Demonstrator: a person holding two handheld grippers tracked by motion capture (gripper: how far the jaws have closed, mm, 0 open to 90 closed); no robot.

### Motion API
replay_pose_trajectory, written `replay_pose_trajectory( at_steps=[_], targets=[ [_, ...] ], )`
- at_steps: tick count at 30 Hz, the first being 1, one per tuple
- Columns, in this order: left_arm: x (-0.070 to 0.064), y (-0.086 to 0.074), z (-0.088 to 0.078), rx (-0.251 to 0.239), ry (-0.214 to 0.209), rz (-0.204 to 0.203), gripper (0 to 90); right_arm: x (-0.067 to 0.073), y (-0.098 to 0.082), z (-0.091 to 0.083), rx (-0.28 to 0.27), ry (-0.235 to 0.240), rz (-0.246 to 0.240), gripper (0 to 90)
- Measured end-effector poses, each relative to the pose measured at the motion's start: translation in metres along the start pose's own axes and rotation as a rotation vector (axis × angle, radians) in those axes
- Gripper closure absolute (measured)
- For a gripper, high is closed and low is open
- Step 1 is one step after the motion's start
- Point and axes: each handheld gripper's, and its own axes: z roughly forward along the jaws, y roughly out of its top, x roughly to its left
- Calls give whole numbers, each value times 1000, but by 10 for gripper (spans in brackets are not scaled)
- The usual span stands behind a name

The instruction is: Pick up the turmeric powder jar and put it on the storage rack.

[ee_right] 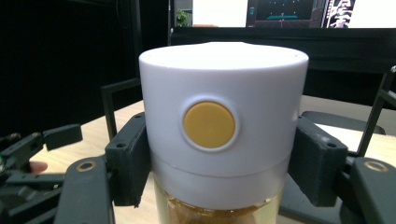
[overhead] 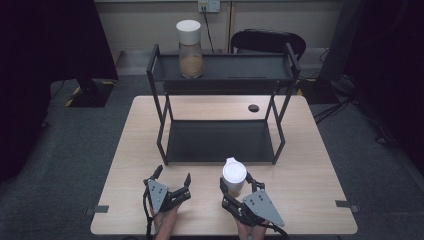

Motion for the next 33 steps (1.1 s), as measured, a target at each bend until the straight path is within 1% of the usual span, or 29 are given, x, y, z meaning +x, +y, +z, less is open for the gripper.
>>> replay_pose_trajectory(
  at_steps=[3,12,21,33],
  targets=[
    [0,0,0,0,0,0,25,-4,4,2,-3,4,9,301],
    [0,0,0,0,1,-1,25,-11,19,10,-21,2,-11,301],
    [0,0,0,1,0,-1,25,-17,38,24,-28,18,-25,301],
    [0,0,0,-1,-1,-1,25,-25,61,39,-49,16,-34,301]
  ],
)
